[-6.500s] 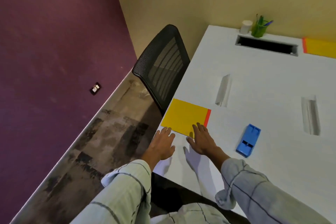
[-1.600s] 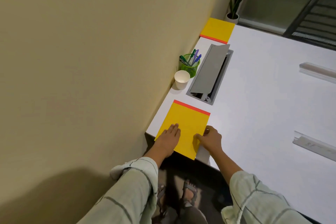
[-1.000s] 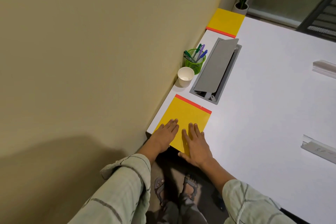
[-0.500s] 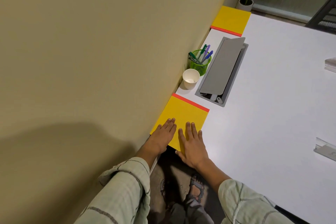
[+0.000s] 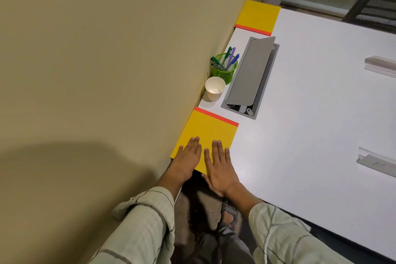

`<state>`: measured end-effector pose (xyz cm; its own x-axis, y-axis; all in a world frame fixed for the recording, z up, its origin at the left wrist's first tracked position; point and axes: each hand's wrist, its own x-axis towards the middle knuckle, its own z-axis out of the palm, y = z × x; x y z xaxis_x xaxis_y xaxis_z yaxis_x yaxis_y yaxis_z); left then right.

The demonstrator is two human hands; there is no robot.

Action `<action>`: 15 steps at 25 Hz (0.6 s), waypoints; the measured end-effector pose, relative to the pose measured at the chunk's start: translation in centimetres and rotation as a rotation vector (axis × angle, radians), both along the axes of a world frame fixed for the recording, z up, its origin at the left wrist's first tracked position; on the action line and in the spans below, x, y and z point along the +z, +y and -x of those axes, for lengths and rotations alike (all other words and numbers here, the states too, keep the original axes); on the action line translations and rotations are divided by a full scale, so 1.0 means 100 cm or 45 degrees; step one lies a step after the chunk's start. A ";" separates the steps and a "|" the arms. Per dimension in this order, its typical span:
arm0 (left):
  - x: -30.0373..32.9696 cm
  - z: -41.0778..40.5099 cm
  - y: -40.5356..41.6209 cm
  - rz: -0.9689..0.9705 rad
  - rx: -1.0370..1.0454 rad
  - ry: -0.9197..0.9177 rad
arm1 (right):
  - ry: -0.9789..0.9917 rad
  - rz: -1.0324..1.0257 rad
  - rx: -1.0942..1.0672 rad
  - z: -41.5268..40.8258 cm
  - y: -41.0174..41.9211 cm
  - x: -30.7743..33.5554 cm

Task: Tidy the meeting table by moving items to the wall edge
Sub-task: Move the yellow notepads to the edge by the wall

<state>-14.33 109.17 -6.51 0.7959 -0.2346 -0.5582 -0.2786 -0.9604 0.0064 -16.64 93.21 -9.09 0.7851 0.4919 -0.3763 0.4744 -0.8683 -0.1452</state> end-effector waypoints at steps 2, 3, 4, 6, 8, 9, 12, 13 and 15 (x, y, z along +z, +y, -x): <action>-0.001 0.002 -0.004 -0.020 0.030 -0.006 | -0.002 0.007 0.010 0.000 0.000 -0.002; -0.002 0.001 -0.004 -0.027 0.032 -0.003 | -0.010 0.004 0.014 0.000 -0.001 -0.004; -0.002 0.001 -0.003 -0.033 0.022 0.005 | -0.018 -0.002 0.011 0.000 -0.001 -0.005; -0.001 -0.002 -0.002 -0.039 0.002 0.030 | -0.024 -0.010 0.012 0.000 -0.003 -0.008; 0.001 -0.004 -0.001 -0.051 -0.003 0.064 | -0.035 -0.019 0.027 0.000 -0.004 -0.011; 0.002 -0.004 -0.001 -0.064 -0.009 0.073 | -0.042 -0.027 0.037 0.001 -0.005 -0.013; 0.002 -0.003 0.000 -0.089 -0.032 0.069 | -0.045 -0.041 0.052 0.000 -0.006 -0.014; 0.003 -0.002 0.000 -0.091 -0.036 0.064 | -0.042 -0.040 0.047 0.000 -0.006 -0.014; 0.005 -0.001 -0.002 -0.101 -0.044 0.039 | -0.030 -0.036 0.043 0.000 -0.007 -0.011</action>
<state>-14.23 108.98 -5.96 0.7701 -0.2159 -0.6003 -0.3127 -0.9479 -0.0602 -16.68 92.50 -10.23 0.7766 0.5282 -0.3434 0.5067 -0.8475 -0.1579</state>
